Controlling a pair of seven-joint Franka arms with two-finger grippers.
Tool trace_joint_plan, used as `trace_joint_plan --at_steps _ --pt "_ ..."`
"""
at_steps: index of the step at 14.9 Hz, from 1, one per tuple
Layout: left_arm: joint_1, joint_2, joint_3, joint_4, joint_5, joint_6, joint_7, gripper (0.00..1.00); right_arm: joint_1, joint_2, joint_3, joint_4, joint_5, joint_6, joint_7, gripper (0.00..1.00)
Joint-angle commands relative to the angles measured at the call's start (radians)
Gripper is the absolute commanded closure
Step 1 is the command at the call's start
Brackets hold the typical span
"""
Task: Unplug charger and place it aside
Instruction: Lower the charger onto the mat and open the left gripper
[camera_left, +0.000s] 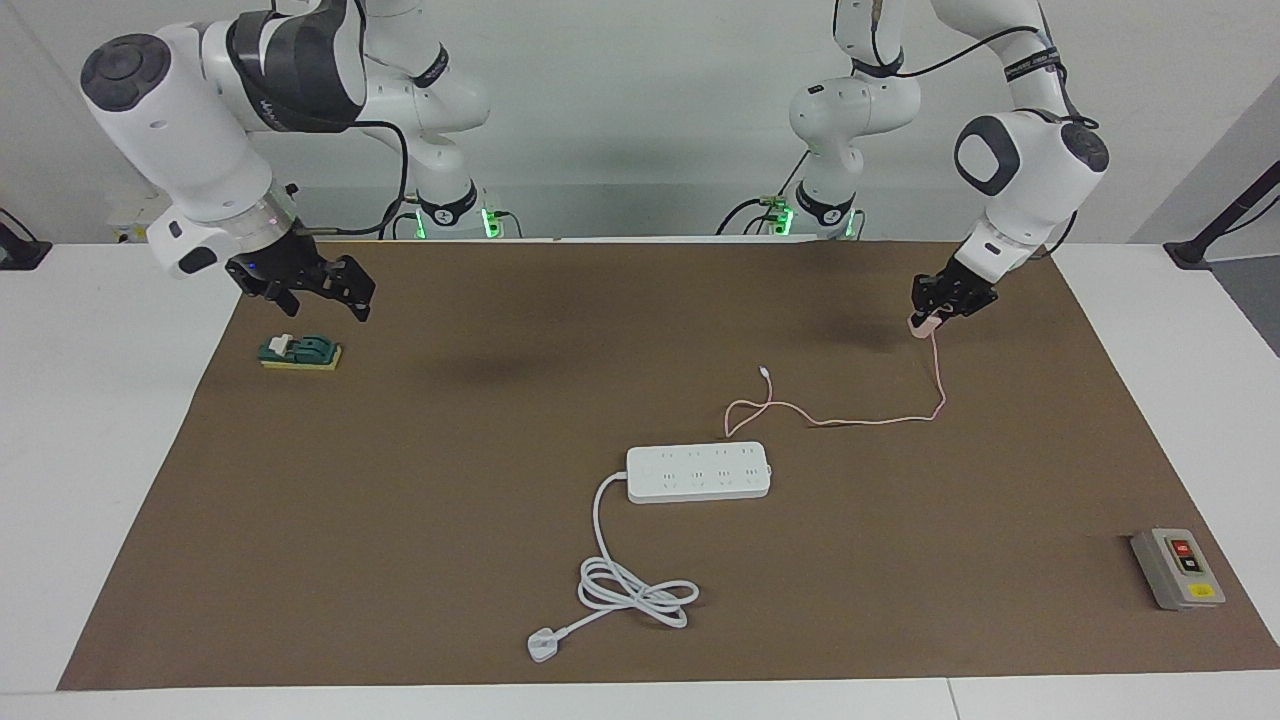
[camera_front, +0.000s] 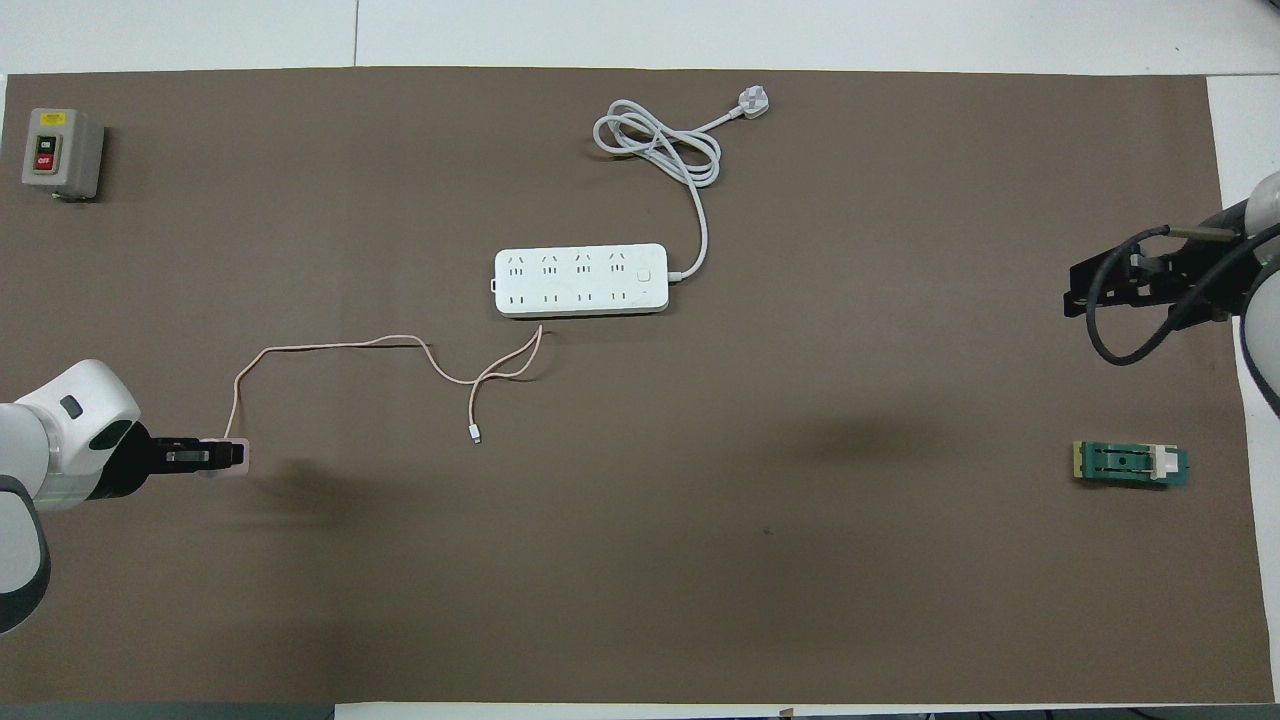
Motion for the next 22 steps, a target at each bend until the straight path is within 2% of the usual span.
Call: trace_joint_plan --at_steps 1,2,4,6,9,13,14,15,16,17,22 --pt "-0.02 0.024 0.01 -0.012 -0.059 0.066 0.04 1.0 -0.026 -0.018 0.013 -0.016 -0.013 0.004 -0.015 0.0" --pt "-0.03 0.06 0.008 0.0 -0.065 0.094 0.043 1.0 -0.026 -0.022 0.015 -0.016 -0.013 0.004 -0.016 0.0" --pt "-0.017 0.08 0.008 -0.011 -0.079 0.108 0.055 1.0 -0.026 -0.022 0.015 -0.014 -0.011 0.001 -0.018 0.0" --pt "0.018 0.1 0.008 -0.011 -0.134 0.099 0.096 1.0 -0.027 -0.031 0.013 0.038 -0.002 0.003 -0.019 0.0" --pt "0.084 0.143 0.01 -0.006 -0.291 0.027 0.295 1.0 -0.03 -0.037 0.015 0.023 -0.002 -0.042 -0.022 0.0" --pt "0.12 0.154 0.01 -0.001 -0.316 -0.036 0.324 1.0 -0.03 -0.035 0.003 0.013 -0.017 -0.057 -0.042 0.0" --pt "0.133 0.154 0.01 -0.001 -0.317 -0.047 0.336 0.96 -0.03 -0.037 0.001 0.0 -0.017 -0.054 -0.056 0.0" --pt "0.136 0.154 0.01 -0.001 -0.317 -0.056 0.337 0.53 -0.03 -0.037 0.001 -0.002 -0.017 -0.05 -0.07 0.0" --pt "0.144 0.154 0.01 -0.001 -0.318 -0.06 0.337 0.03 -0.03 -0.037 0.001 -0.004 -0.017 -0.036 -0.073 0.0" --pt "0.145 0.154 0.01 -0.001 -0.318 -0.06 0.336 0.0 -0.03 -0.035 0.001 -0.008 -0.017 -0.018 -0.08 0.0" --pt "0.15 0.162 0.014 0.034 -0.315 -0.092 0.354 0.0 -0.039 -0.037 0.0 -0.025 -0.019 -0.002 -0.116 0.0"
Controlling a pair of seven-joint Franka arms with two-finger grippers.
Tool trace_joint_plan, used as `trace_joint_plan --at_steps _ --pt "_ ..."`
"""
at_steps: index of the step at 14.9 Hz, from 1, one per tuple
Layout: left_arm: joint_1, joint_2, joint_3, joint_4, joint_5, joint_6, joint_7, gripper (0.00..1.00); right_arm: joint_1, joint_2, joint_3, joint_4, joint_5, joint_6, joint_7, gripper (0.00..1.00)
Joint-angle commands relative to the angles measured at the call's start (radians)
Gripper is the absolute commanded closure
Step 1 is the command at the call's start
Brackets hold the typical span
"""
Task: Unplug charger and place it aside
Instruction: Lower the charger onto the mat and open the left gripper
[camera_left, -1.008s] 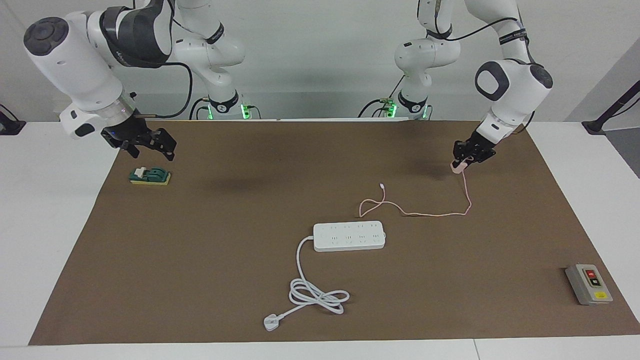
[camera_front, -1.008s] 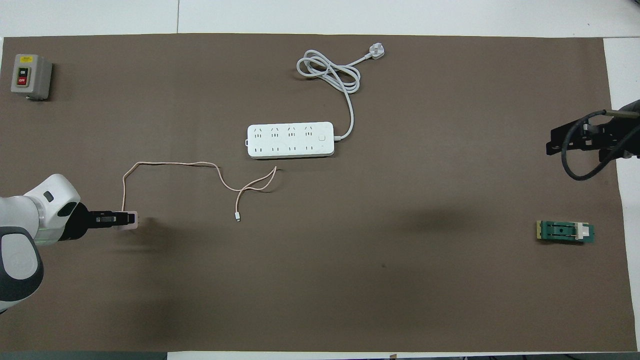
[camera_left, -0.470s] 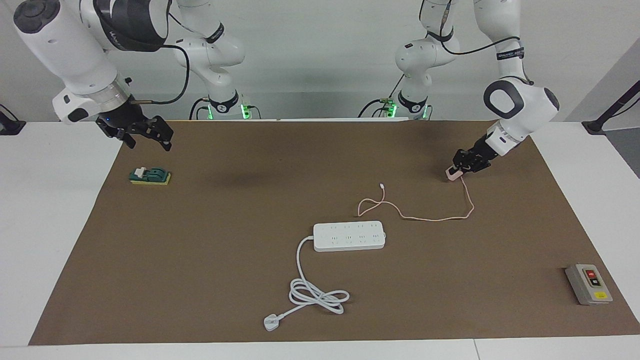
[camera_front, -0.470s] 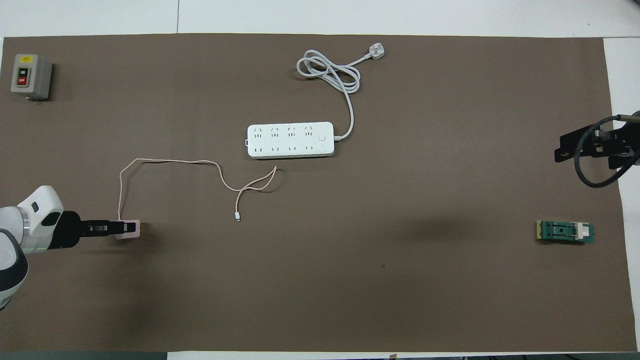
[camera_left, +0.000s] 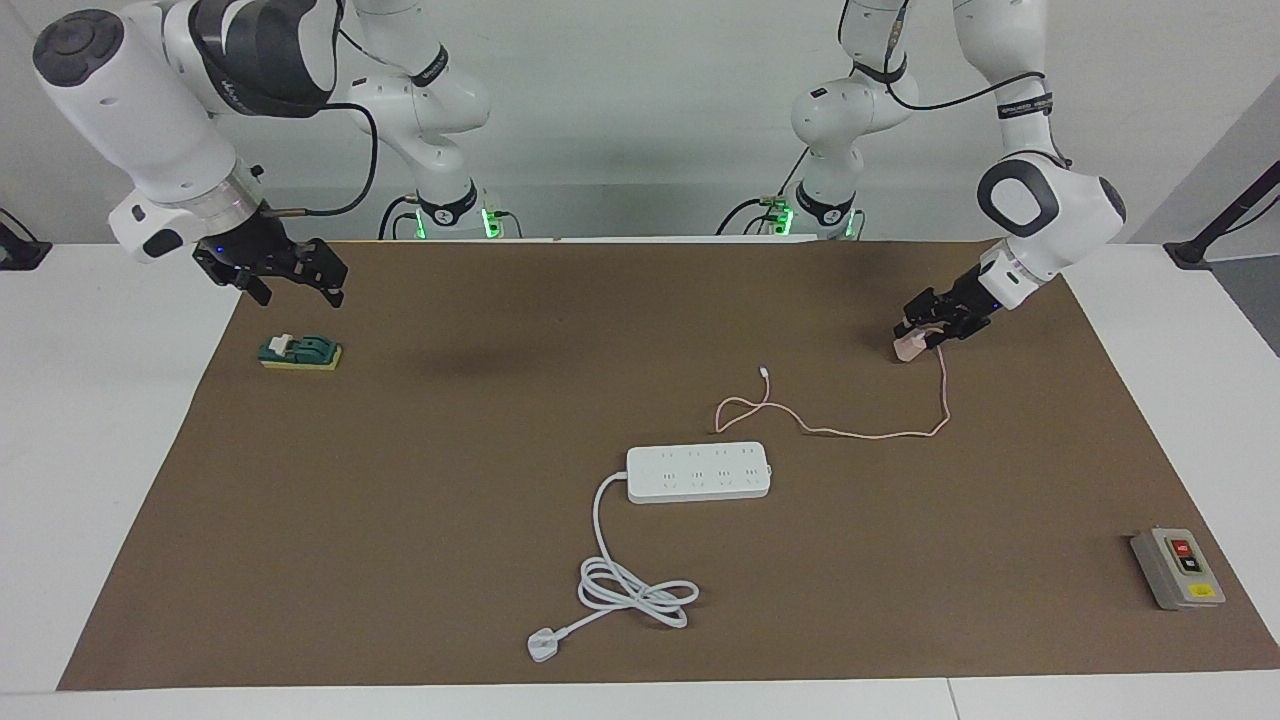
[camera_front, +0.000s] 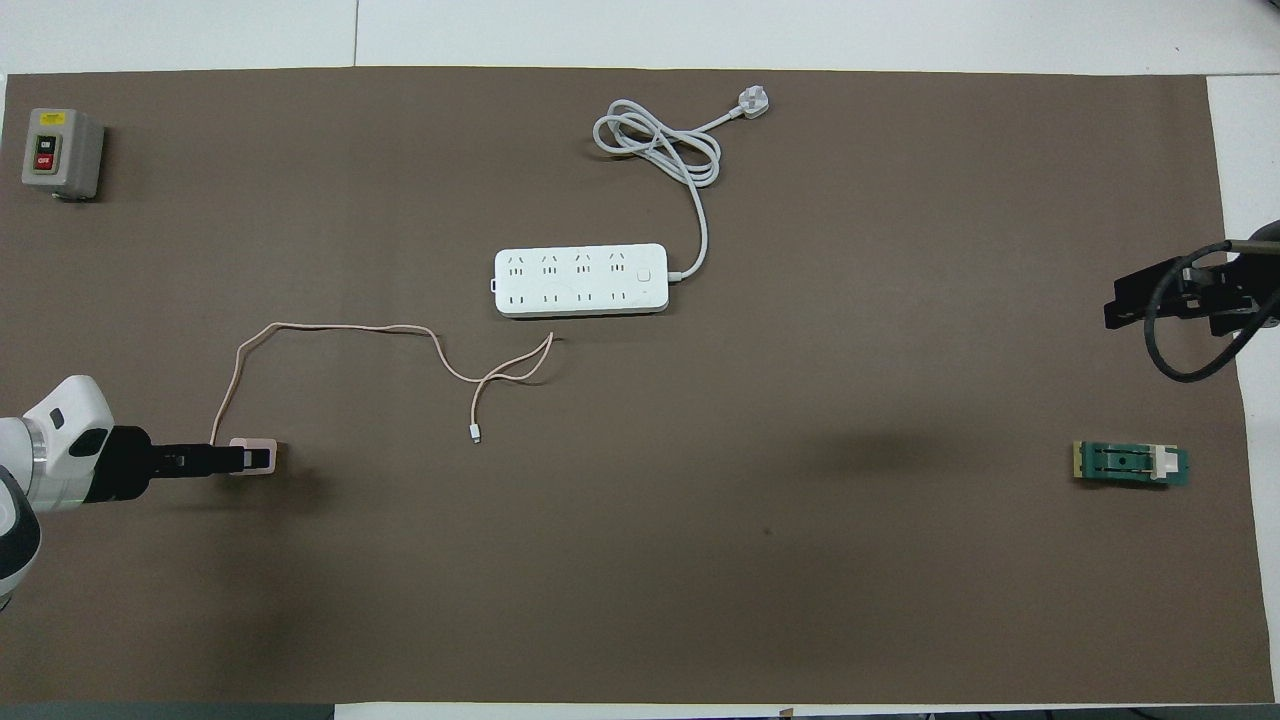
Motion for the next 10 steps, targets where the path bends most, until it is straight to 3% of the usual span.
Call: trace_joint_plan --at_steps 1,3,8,10 --pt "0.02 0.001 0.002 0.04 -0.013 -0.054 0.033 0.0 -0.015 -0.011 0.004 -0.023 -0.017 0.027 -0.028 0.0" --pt "0.023 -0.012 0.003 0.055 0.003 -0.073 0.029 0.0 -0.015 -0.011 0.004 -0.023 -0.017 0.024 -0.02 0.0" --pt "0.062 -0.026 0.002 0.205 0.235 -0.173 -0.035 0.0 -0.015 -0.012 0.006 -0.014 -0.017 0.018 -0.003 0.0" --pt "0.064 -0.026 0.002 0.241 0.265 -0.211 -0.064 0.0 -0.014 -0.014 0.009 -0.014 -0.016 0.016 -0.005 0.0"
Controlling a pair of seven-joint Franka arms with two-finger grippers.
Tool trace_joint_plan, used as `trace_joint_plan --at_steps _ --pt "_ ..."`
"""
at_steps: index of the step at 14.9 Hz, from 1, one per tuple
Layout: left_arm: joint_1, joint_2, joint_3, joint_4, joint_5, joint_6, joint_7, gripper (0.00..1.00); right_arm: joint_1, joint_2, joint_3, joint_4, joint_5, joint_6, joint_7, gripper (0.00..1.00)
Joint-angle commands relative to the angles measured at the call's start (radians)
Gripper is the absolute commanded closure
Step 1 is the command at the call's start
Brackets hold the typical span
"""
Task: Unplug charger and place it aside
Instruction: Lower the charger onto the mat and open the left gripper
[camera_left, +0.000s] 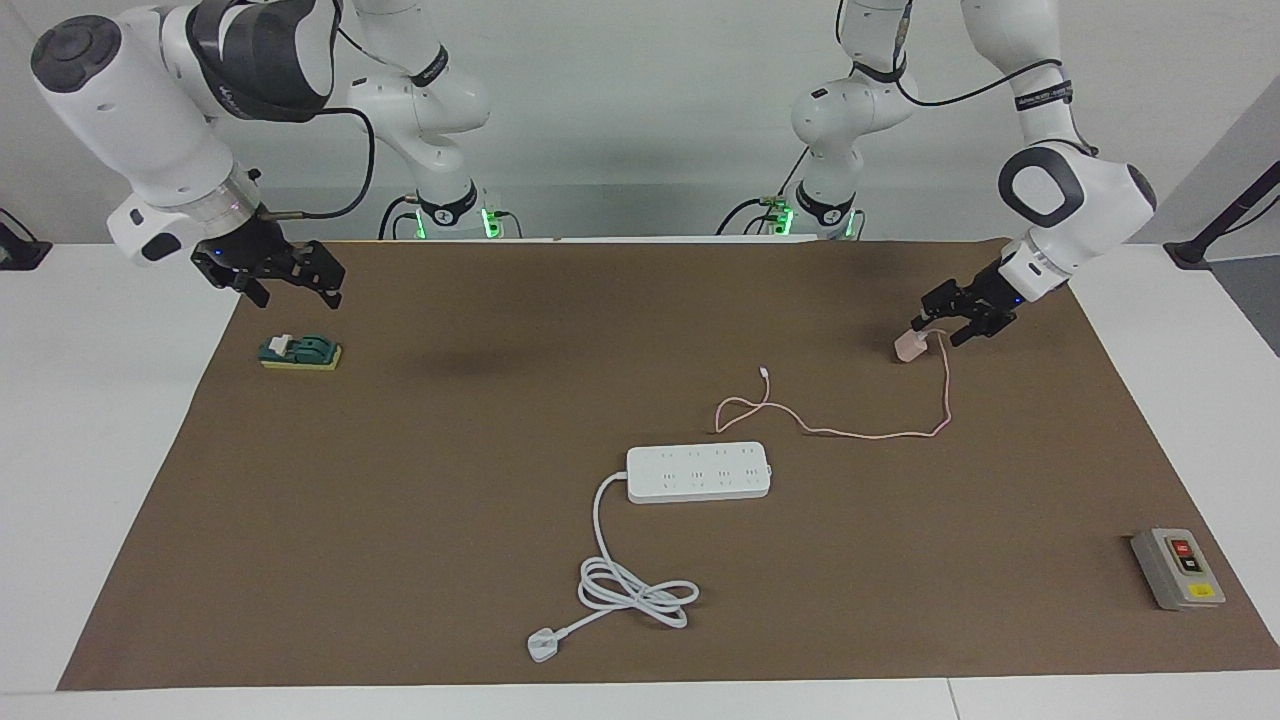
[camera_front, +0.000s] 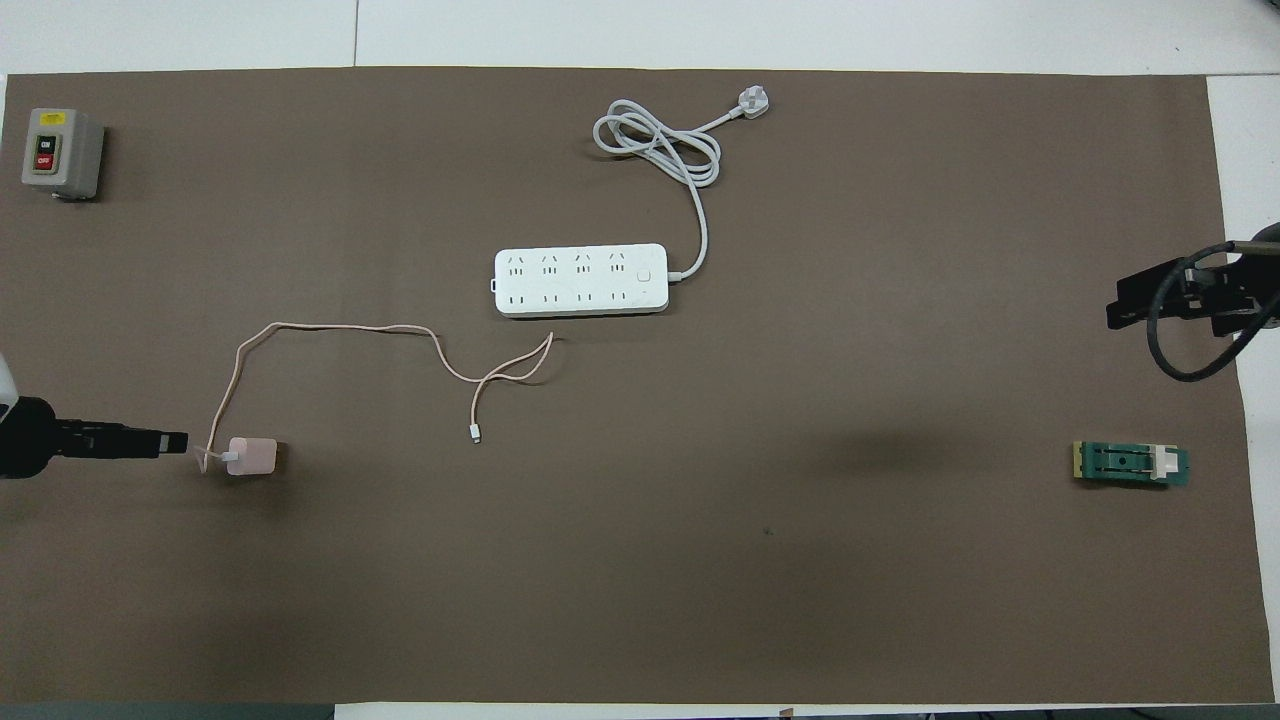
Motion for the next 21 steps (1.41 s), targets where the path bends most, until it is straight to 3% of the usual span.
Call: trace_joint_plan --at_steps 1,5,8,12,16,21 --pt "0.012 -0.004 -0.006 0.049 0.052 -0.064 -0.044 0.0 -0.012 -0.013 0.012 -0.009 -0.016 0.009 -0.004 0.0" --pt "-0.017 -0.035 -0.03 0.104 0.161 -0.079 -0.233 0.0 -0.009 -0.011 0.01 -0.005 -0.016 0.018 -0.007 0.0" --pt "-0.038 -0.047 -0.044 0.194 0.171 -0.162 -0.373 0.0 -0.008 -0.01 0.016 -0.003 -0.063 0.015 -0.036 0.0" --pt "-0.049 -0.053 -0.05 0.34 0.236 -0.3 -0.419 0.0 -0.006 -0.01 0.019 0.003 -0.089 0.004 -0.073 0.0" --pt "-0.058 -0.087 -0.104 0.36 0.313 -0.299 -0.542 0.0 -0.008 -0.01 0.021 0.003 -0.088 -0.003 -0.073 0.0" --pt "-0.06 -0.121 -0.128 0.38 0.318 -0.311 -0.578 0.0 -0.006 -0.011 0.021 0.003 -0.086 -0.011 -0.073 0.0"
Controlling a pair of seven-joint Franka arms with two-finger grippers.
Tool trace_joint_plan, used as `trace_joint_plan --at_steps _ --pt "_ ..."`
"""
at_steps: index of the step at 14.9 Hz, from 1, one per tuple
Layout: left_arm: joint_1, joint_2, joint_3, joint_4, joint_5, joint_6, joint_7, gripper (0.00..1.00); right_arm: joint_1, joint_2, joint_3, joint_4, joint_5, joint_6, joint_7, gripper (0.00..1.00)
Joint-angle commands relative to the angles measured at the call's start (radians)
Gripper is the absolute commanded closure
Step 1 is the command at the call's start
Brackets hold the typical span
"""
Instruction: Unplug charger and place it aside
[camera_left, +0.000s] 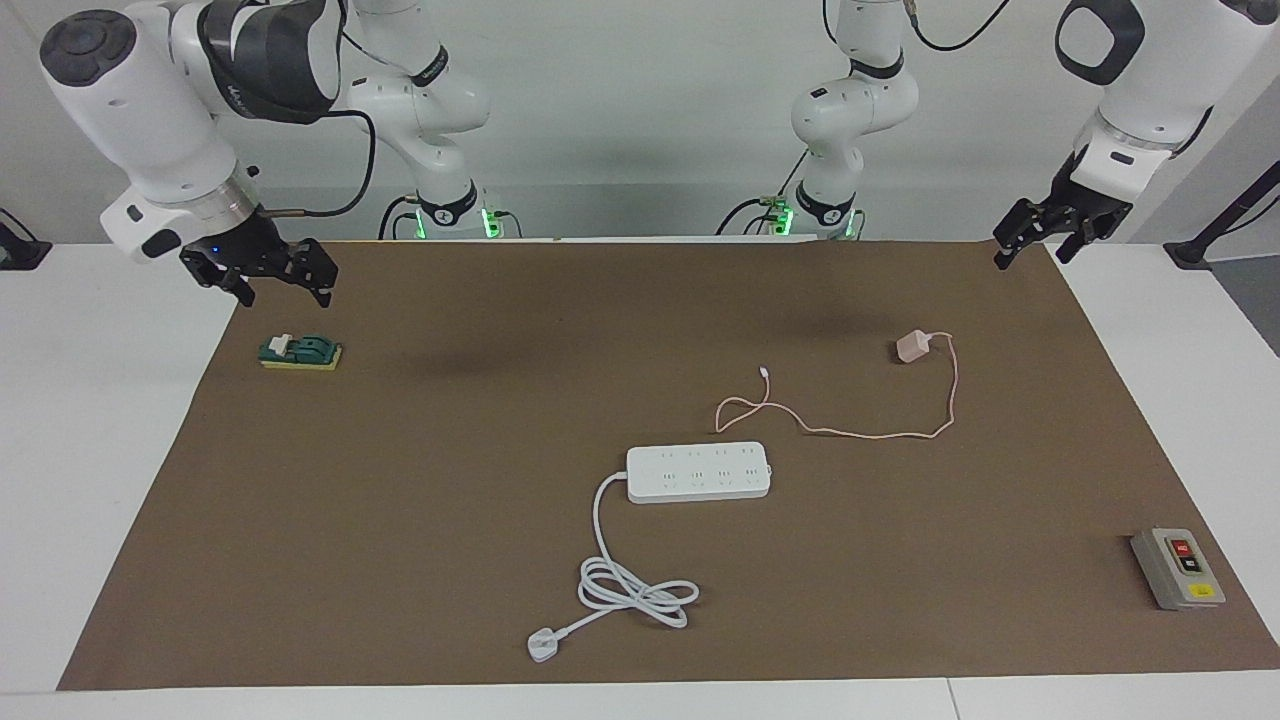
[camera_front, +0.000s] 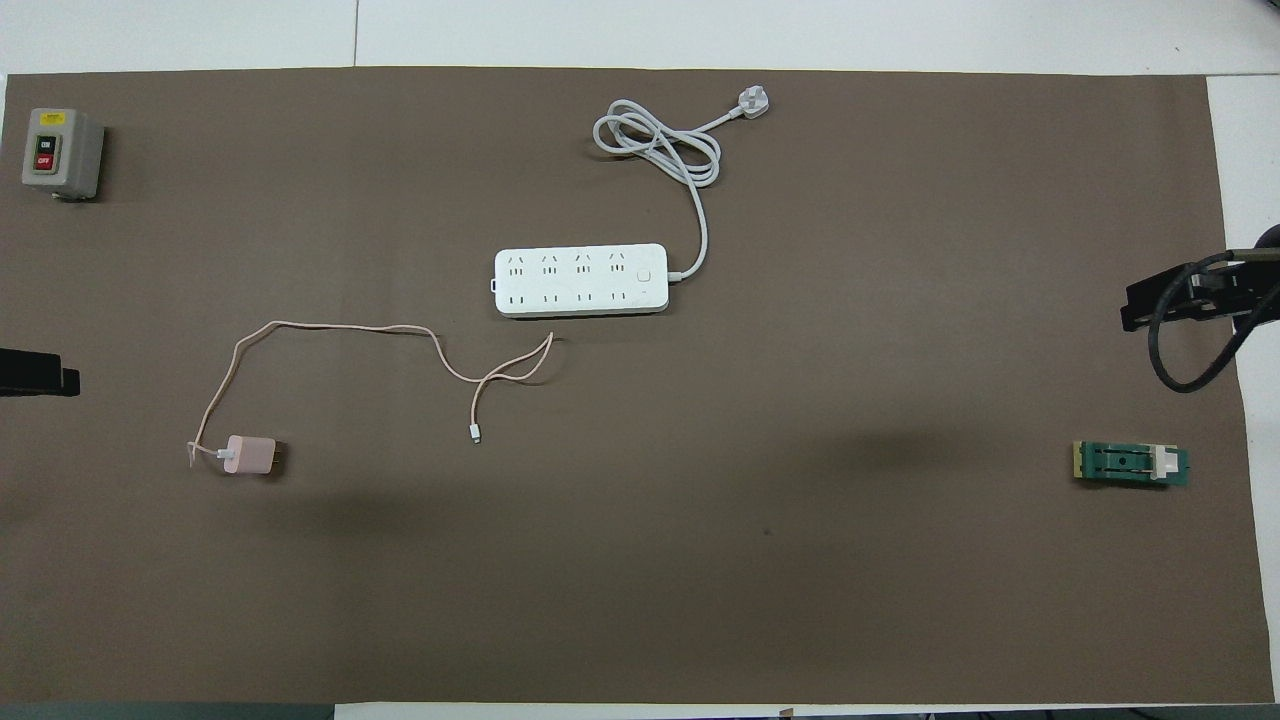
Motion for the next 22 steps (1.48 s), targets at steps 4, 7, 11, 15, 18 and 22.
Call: trace_joint_plan --at_steps 4,7,11,15,18,22 --pt "-0.01 -0.034 -0.023 0.032 0.027 -0.031 -0.092 0.0 -0.007 -0.02 0.011 -0.01 -0.013 -0.017 -0.017 0.0" --pt "-0.012 0.054 -0.031 0.146 0.059 -0.151 -0.09 0.0 -0.008 -0.02 0.011 -0.008 -0.013 -0.016 -0.016 0.0" --pt "-0.03 0.118 -0.037 0.248 0.071 -0.17 -0.089 0.0 -0.01 -0.022 0.011 -0.01 -0.013 -0.016 -0.016 0.0" --pt "-0.058 0.113 -0.036 0.231 0.064 -0.107 -0.086 0.0 -0.01 -0.022 0.011 -0.01 -0.013 -0.016 -0.016 0.0" --pt "-0.065 0.118 -0.031 0.239 0.065 -0.116 -0.087 0.0 -0.01 -0.022 0.011 -0.01 -0.013 -0.016 -0.016 0.0" --pt "-0.271 0.104 0.138 0.231 0.067 -0.134 -0.089 0.0 -0.01 -0.022 0.011 -0.01 -0.013 -0.016 -0.016 0.0"
